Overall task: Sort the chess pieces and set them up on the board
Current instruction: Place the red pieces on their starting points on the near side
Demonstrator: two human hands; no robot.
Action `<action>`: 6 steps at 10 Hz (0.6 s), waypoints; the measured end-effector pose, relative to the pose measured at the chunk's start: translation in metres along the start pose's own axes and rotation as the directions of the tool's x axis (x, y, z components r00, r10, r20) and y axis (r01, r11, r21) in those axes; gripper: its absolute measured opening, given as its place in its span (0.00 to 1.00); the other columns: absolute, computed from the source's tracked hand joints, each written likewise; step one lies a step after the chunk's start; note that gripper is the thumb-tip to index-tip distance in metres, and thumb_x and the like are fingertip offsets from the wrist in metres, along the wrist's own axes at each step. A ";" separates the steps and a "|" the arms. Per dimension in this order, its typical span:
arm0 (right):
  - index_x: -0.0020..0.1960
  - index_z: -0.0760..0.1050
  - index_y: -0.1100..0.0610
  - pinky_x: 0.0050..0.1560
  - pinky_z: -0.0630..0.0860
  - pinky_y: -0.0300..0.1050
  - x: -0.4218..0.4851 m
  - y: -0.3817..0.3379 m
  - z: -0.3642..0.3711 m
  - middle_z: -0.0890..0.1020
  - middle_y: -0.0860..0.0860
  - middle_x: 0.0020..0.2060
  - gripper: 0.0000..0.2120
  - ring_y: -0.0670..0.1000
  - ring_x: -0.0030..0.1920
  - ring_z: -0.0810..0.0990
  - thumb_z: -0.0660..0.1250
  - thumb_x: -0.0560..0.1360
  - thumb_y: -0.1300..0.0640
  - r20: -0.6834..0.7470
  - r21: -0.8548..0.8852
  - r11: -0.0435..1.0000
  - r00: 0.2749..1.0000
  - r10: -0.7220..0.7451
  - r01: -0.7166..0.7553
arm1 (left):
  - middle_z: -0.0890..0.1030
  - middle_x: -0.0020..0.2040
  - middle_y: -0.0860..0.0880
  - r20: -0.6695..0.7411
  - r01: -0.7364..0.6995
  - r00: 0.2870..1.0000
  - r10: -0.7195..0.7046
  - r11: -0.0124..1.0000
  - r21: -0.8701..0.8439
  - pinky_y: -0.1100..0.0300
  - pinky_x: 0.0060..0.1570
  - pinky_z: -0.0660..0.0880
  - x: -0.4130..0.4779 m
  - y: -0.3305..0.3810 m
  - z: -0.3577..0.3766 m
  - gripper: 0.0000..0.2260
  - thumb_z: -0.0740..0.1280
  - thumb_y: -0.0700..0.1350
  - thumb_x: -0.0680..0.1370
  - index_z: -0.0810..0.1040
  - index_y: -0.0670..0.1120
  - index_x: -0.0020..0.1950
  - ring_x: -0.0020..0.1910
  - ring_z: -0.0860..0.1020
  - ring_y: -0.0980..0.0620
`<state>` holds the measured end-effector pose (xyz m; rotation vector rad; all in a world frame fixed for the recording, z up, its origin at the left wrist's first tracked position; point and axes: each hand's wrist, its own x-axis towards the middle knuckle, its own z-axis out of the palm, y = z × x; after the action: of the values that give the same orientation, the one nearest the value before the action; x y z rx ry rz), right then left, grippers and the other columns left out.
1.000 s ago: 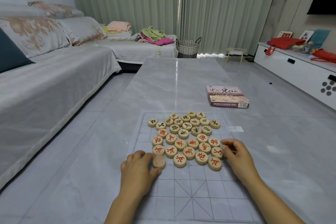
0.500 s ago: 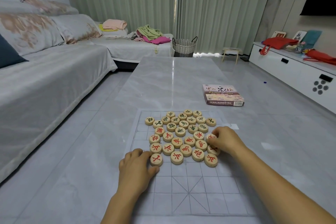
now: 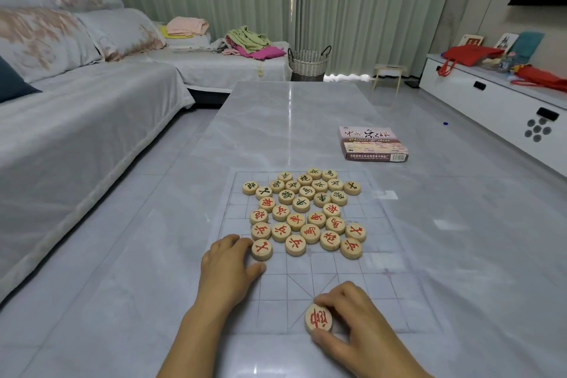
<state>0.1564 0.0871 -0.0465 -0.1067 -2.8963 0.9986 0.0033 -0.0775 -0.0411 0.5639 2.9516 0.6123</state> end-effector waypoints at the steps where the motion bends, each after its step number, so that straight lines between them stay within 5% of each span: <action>1: 0.63 0.69 0.44 0.54 0.63 0.25 -0.003 0.002 0.004 0.65 0.34 0.49 0.33 0.34 0.55 0.65 0.53 0.62 0.32 -0.012 0.015 0.999 0.999 -0.033 0.033 | 0.65 0.71 0.51 -0.008 -0.009 1.000 0.009 1.000 -0.001 0.55 0.68 0.60 0.000 0.001 -0.001 0.22 0.63 0.56 0.75 0.67 0.53 0.68 0.70 0.62 0.50; 6: 0.61 0.69 0.41 0.55 0.65 0.27 -0.005 0.002 0.005 0.65 0.34 0.51 0.30 0.34 0.56 0.66 0.57 0.62 0.31 0.022 0.032 0.999 1.000 0.008 -0.009 | 0.65 0.72 0.51 -0.046 -0.034 0.998 0.034 0.999 0.011 0.56 0.68 0.60 -0.003 0.000 0.003 0.23 0.63 0.56 0.76 0.65 0.53 0.70 0.70 0.62 0.50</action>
<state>0.1606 0.0858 -0.0517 -0.1072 -2.9004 1.0538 0.0067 -0.0778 -0.0440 0.6104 2.9955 0.6215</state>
